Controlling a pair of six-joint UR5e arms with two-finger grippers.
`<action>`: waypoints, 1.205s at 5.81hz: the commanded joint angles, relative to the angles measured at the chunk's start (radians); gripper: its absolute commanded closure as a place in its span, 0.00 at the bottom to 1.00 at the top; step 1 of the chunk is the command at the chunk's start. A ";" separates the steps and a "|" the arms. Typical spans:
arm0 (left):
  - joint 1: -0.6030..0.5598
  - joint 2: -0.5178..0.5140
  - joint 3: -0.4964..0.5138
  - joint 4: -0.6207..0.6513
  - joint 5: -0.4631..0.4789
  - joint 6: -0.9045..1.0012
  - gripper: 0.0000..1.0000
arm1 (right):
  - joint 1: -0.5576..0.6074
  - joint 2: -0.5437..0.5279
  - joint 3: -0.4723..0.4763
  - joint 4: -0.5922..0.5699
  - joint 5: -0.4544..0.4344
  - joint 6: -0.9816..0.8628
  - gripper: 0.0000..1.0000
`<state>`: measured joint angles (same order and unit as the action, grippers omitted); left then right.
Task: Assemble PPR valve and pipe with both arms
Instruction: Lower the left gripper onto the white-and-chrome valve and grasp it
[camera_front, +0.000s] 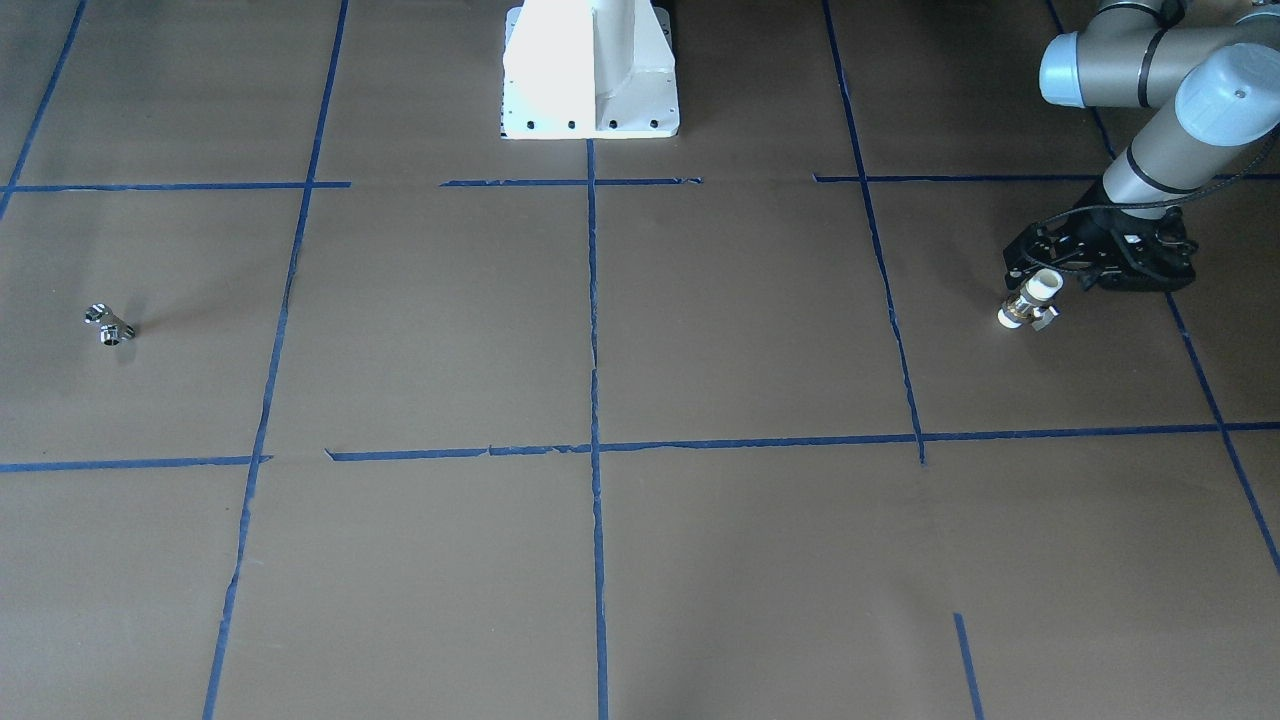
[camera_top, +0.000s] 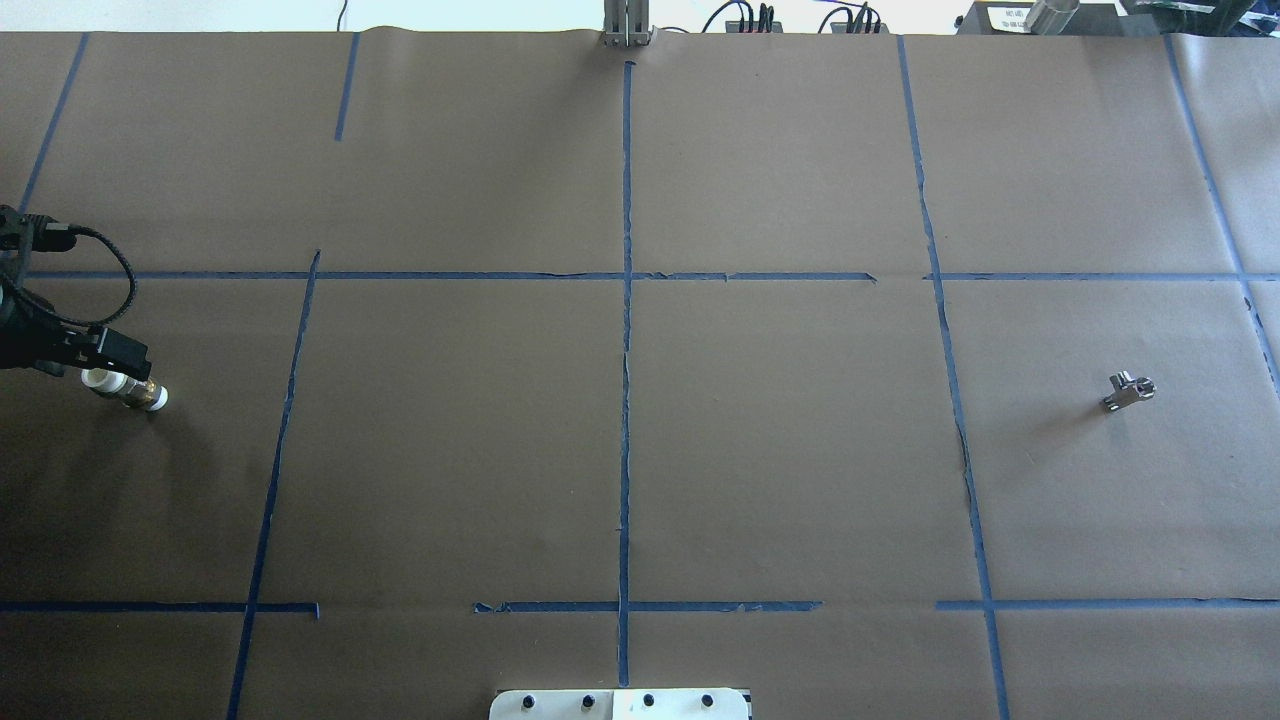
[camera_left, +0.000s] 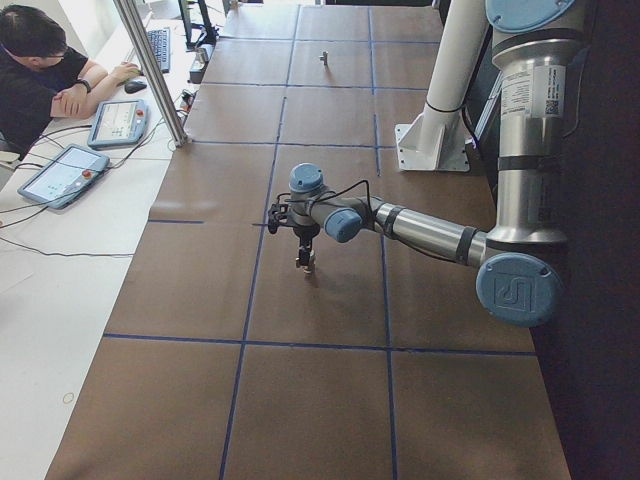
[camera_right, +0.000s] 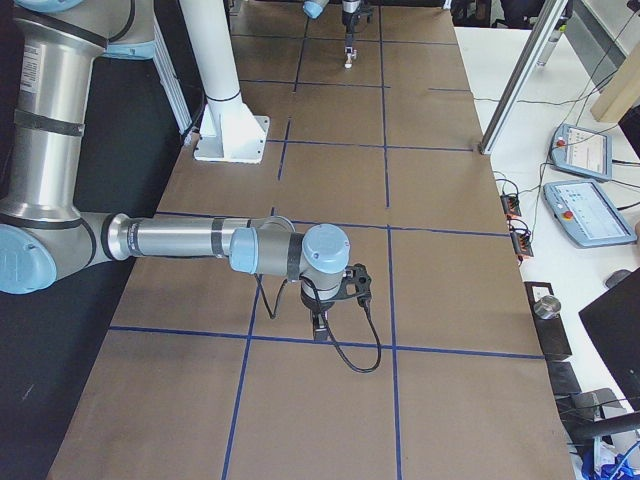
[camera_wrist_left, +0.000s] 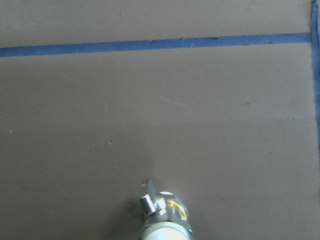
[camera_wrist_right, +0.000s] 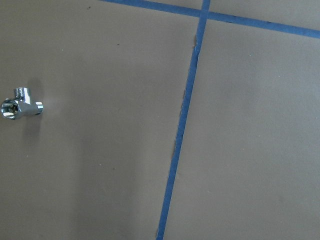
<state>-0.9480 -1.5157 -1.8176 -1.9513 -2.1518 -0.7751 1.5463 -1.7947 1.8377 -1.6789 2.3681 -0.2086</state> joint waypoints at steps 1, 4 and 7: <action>0.000 0.000 0.001 0.000 0.001 -0.001 0.00 | 0.000 0.000 0.000 0.001 -0.001 0.000 0.00; 0.000 -0.001 -0.003 0.003 0.001 -0.001 0.96 | 0.000 0.000 0.000 0.001 0.000 0.000 0.00; -0.001 -0.006 -0.051 0.024 -0.003 -0.001 1.00 | 0.000 0.000 0.002 0.001 0.002 0.002 0.00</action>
<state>-0.9491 -1.5194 -1.8466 -1.9383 -2.1528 -0.7759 1.5463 -1.7947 1.8387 -1.6782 2.3696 -0.2074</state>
